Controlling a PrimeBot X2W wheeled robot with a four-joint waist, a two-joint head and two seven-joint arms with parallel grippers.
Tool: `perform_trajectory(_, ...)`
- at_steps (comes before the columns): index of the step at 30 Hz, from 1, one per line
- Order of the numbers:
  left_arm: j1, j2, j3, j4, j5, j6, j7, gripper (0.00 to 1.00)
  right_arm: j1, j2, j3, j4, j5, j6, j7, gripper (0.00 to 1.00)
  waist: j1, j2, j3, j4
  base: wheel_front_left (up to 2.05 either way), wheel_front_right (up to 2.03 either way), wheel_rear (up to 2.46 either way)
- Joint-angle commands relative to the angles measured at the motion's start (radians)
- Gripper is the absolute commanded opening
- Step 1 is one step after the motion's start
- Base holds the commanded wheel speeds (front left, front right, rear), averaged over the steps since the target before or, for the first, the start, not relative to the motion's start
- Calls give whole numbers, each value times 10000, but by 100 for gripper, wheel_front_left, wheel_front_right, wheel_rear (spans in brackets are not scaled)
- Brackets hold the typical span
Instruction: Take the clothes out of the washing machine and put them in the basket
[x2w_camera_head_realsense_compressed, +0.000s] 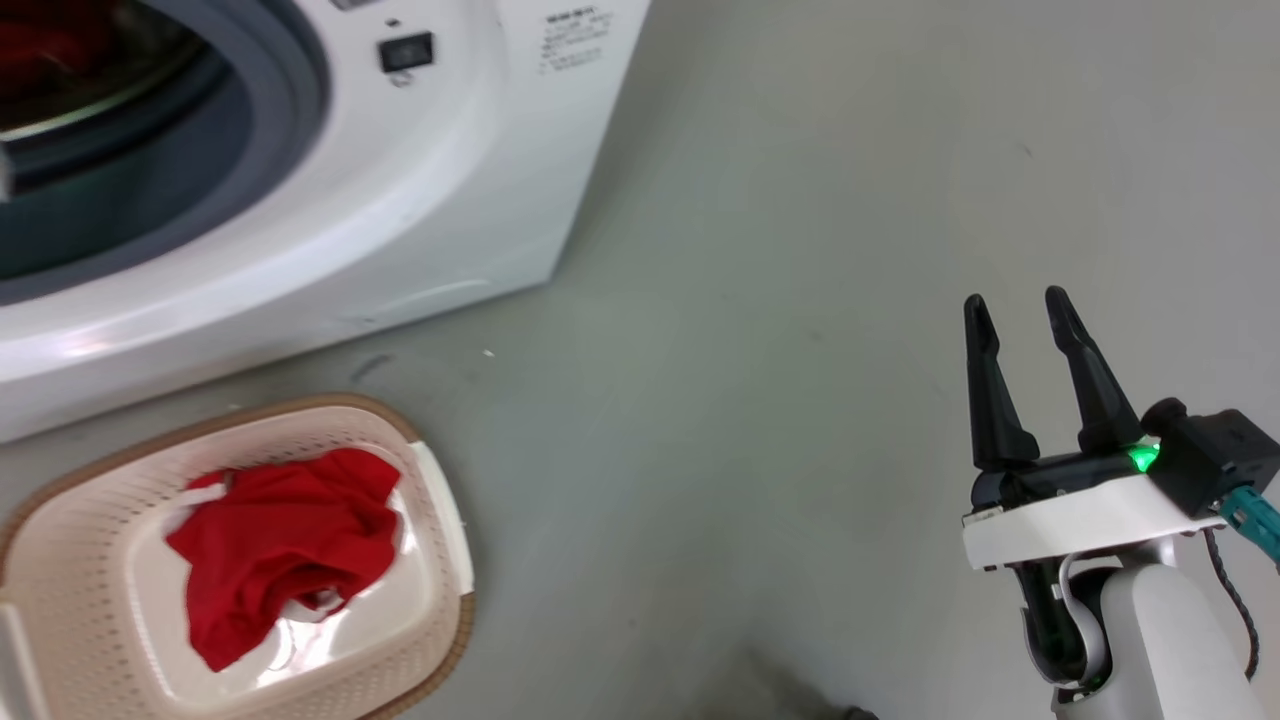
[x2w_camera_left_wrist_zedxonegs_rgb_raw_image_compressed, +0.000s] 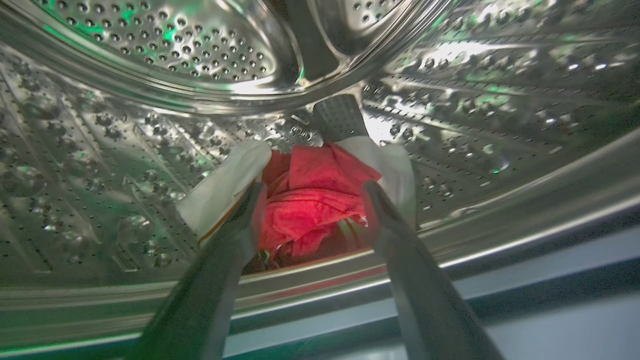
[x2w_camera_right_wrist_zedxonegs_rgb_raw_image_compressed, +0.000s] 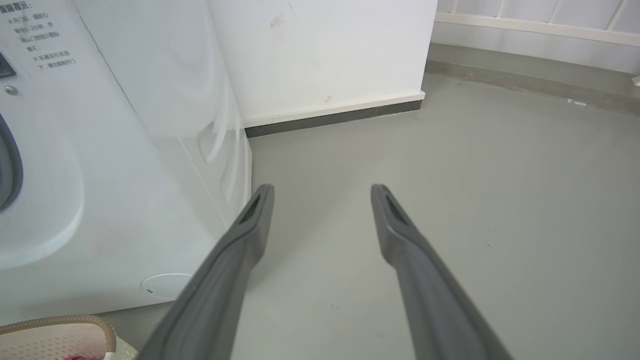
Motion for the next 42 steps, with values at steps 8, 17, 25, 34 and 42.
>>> perform_trajectory(8,-1881,1457,-1283,-110,-794,-18,2517,100,-307,18,368,-110,634,-3,-19,100,-1,0,1468,-1151,0,0,0)
perform_trajectory(17,-3219,2566,-2353,-678,-1226,-9,4814,100,-398,16,748,-234,971,-3,-20,100,-1,0,2298,-1685,0,0,0)
perform_trajectory(25,-3423,2893,-2473,-891,-1439,80,6551,100,-294,16,801,-321,1213,-3,-20,100,-1,0,2713,-1702,0,0,0)
perform_trajectory(34,-3082,3125,-2401,-1280,-1630,326,7019,45,-404,16,837,-360,1288,-3,-21,100,-1,0,2882,-1690,0,0,0)
perform_trajectory(42,-2980,3232,-2262,-1435,-1594,715,6437,0,-441,16,810,-357,1253,-3,-21,100,-1,0,2836,-1748,0,0,0)
